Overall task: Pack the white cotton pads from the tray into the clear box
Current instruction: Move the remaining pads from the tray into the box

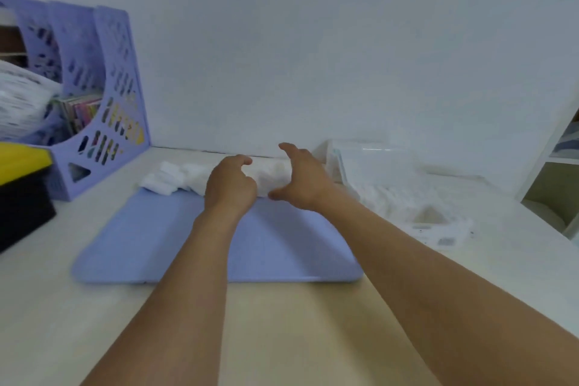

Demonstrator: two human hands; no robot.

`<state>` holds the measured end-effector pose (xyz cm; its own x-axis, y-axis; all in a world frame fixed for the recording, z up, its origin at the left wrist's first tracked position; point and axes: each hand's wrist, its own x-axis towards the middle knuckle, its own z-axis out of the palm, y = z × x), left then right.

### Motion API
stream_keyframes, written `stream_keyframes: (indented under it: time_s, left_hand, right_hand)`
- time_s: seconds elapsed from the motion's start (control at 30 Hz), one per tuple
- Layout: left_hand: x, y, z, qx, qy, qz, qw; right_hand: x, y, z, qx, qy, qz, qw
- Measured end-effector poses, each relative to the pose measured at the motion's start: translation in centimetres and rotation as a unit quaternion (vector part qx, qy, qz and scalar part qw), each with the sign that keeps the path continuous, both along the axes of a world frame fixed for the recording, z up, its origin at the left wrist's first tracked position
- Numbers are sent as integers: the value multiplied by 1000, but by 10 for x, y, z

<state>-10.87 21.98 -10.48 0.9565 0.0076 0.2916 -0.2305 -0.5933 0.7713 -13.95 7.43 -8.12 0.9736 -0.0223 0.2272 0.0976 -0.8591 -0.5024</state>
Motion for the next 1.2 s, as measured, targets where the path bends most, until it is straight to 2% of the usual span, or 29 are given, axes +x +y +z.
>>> stream_keyframes:
  time_s: [0.17, 0.3, 0.67, 0.77, 0.83, 0.9, 0.93, 0.97, 1.0, 1.03, 1.07, 1.1, 1.2]
  left_hand:
    - [3, 2, -8, 84, 41, -32, 995]
    - [3, 3, -10, 123, 51, -49, 990]
    - [-3, 3, -5, 144, 73, -63, 985]
    - [-2, 3, -6, 164, 83, -65, 981]
    - [-2, 2, -8, 174, 81, -62, 980]
    - [-3, -3, -5, 119, 29, -21, 992]
    - [-6, -7, 0, 50, -5, 14, 999]
    - [-11, -11, 8, -45, -24, 33, 998]
    - [-19, -16, 20, -161, 2, 18, 987]
    - [-27, -22, 32, -279, 70, -36, 957]
    - [-33, -27, 41, -362, 151, -103, 914]
    - [-40, -29, 47, -403, 211, -174, 874]
    - [-55, -36, 50, -388, 253, -321, 826]
  right_hand:
    - [45, 14, -15, -134, 48, 18, 990]
    - [56, 12, -19, -168, 46, 26, 984]
    - [52, -5, -23, -133, 19, -1, 991]
    - [49, -8, -25, -110, -37, -15, 993]
    - [40, -12, -17, -47, -98, -48, 993]
    - [25, -14, -2, 89, -146, -68, 983]
    - [12, -12, 9, 223, -135, -52, 964]
    - [1, -13, 17, 360, -105, -23, 927]
    - [-13, -13, 24, 467, -57, 8, 882]
    - [-26, -17, 28, 539, -16, 33, 841]
    - [-37, -22, 30, 563, 3, 43, 825]
    - [-46, -25, 31, 568, 13, 47, 822]
    - [-67, -46, 31, 559, -2, 46, 828]
